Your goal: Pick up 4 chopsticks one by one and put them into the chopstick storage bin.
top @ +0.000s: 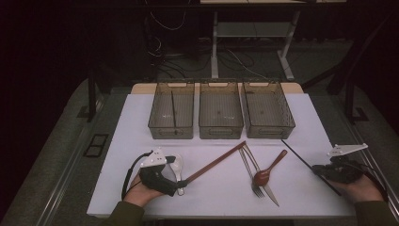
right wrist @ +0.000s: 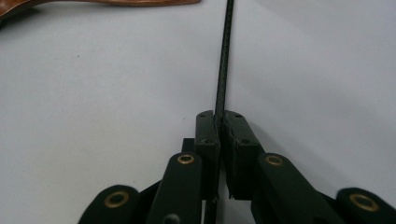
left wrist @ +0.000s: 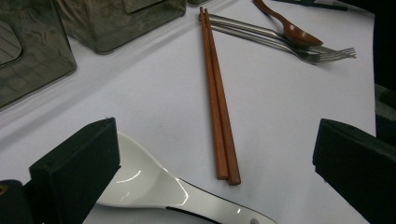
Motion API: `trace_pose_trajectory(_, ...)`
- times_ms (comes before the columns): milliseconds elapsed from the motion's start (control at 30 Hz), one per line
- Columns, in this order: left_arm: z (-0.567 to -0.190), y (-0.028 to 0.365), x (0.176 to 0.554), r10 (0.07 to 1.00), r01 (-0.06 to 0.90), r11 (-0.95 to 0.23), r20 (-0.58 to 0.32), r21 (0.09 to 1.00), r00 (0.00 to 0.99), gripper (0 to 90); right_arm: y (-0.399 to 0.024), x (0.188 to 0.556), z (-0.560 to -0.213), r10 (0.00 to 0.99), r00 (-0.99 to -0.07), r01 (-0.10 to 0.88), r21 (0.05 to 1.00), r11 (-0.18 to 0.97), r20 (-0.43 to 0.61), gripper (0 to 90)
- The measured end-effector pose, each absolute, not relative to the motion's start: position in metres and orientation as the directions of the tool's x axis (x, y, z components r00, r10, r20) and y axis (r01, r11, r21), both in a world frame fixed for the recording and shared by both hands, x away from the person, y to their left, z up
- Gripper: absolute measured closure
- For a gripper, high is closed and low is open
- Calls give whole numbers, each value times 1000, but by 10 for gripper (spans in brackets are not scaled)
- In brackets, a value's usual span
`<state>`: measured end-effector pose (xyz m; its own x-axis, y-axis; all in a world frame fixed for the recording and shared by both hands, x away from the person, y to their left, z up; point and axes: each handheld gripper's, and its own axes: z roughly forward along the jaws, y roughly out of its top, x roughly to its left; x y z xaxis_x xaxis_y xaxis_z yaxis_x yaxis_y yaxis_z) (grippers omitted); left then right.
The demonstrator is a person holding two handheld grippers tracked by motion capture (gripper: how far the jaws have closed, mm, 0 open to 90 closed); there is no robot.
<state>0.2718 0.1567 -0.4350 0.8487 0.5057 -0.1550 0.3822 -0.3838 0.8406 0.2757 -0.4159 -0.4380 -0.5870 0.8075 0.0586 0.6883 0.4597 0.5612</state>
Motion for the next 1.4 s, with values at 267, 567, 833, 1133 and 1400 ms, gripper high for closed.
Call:
trace_pose_trajectory(267,-435,157,272,505,382,-383,-156,841,849,0,-418,277,-438,812,-577,701,562,438,88,856)
trace_pose_trajectory(567,-435,157,272,504,382,-385,-155,840,850,0,-423,277,-433,812,-572,691,602,400,118,856)
trace_pose_trajectory(833,-435,157,272,505,383,-385,-155,840,849,0,-426,275,-426,799,-586,669,638,382,135,856)
trace_pose_trajectory(1133,-435,157,272,506,383,-383,-155,841,848,0,-425,272,-418,778,-613,627,684,373,138,856)
trace_pose_trajectory(1400,-435,157,272,504,378,-385,-151,842,850,0,-426,270,-406,750,-638,573,758,311,174,856)
